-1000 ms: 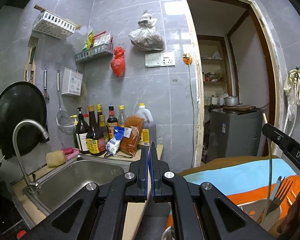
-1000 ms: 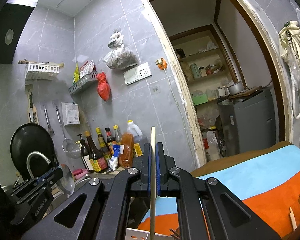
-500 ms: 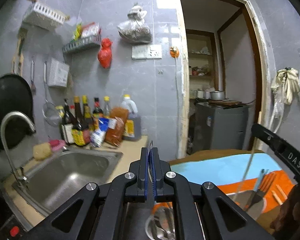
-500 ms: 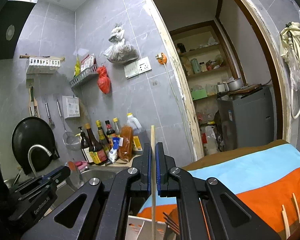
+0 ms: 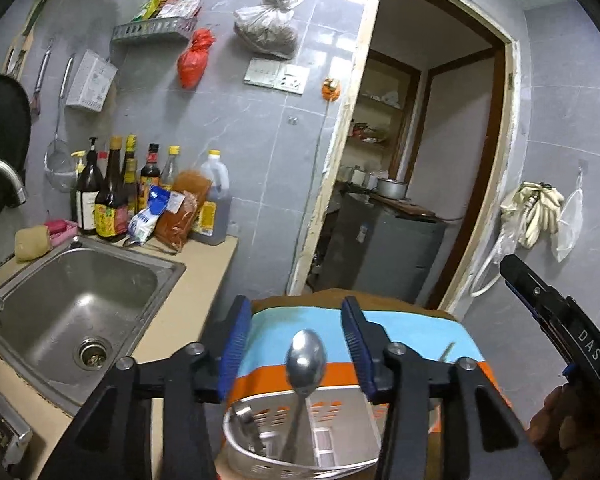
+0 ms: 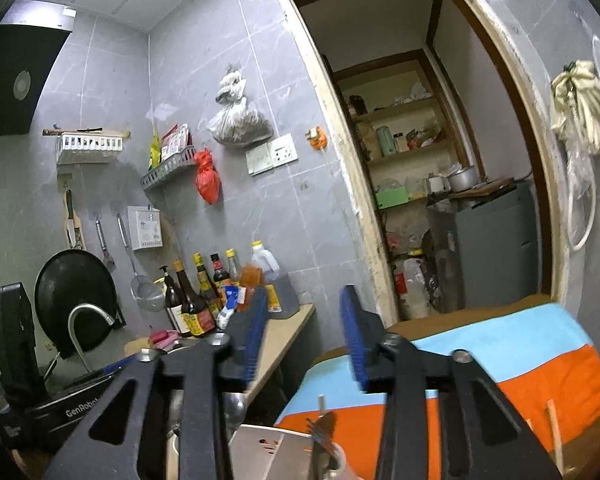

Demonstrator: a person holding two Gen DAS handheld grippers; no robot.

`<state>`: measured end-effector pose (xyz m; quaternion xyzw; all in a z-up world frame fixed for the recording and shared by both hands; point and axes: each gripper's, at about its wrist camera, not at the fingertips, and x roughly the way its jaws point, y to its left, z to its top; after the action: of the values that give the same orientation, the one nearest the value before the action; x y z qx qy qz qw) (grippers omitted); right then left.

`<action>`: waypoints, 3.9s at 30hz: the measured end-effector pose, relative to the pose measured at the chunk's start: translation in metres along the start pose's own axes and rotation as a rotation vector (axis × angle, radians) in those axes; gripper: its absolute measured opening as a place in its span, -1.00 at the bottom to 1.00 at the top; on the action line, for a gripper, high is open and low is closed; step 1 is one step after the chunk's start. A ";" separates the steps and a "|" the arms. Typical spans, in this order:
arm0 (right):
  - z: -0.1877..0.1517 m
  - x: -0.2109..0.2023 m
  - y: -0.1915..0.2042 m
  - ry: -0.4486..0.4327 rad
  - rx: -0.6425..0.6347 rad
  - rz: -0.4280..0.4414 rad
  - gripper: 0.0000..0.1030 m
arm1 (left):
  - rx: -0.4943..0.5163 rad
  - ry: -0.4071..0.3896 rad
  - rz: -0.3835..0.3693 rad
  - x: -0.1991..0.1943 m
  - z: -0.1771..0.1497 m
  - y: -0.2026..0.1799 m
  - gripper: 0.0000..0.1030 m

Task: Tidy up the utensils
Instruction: 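Open the left tool to drop the spoon while the right tool releases the chopstick into the caddy, then move both tools back over the chopsticks and small gold spoon on the cloth, then close the right tool on the small gold spoon while the left tool grasps a chopstick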

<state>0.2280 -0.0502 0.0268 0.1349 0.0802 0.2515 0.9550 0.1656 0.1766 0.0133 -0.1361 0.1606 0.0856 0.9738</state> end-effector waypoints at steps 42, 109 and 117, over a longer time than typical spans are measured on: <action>0.020 -0.112 -0.268 0.212 -0.034 -0.429 0.91 | 0.153 0.131 -0.190 0.047 -0.089 -0.239 0.96; -0.117 0.043 -0.330 0.836 -0.129 -0.221 -0.12 | 0.237 0.737 -0.291 0.202 -0.200 -0.275 -0.68; -0.121 0.072 -0.313 0.889 -0.220 -0.188 -0.35 | 0.168 0.765 -0.317 0.212 -0.198 -0.269 -0.68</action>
<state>0.4068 -0.2495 -0.1872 -0.0957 0.4666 0.2043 0.8552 0.3627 -0.1106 -0.1748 -0.1014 0.4943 -0.1352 0.8527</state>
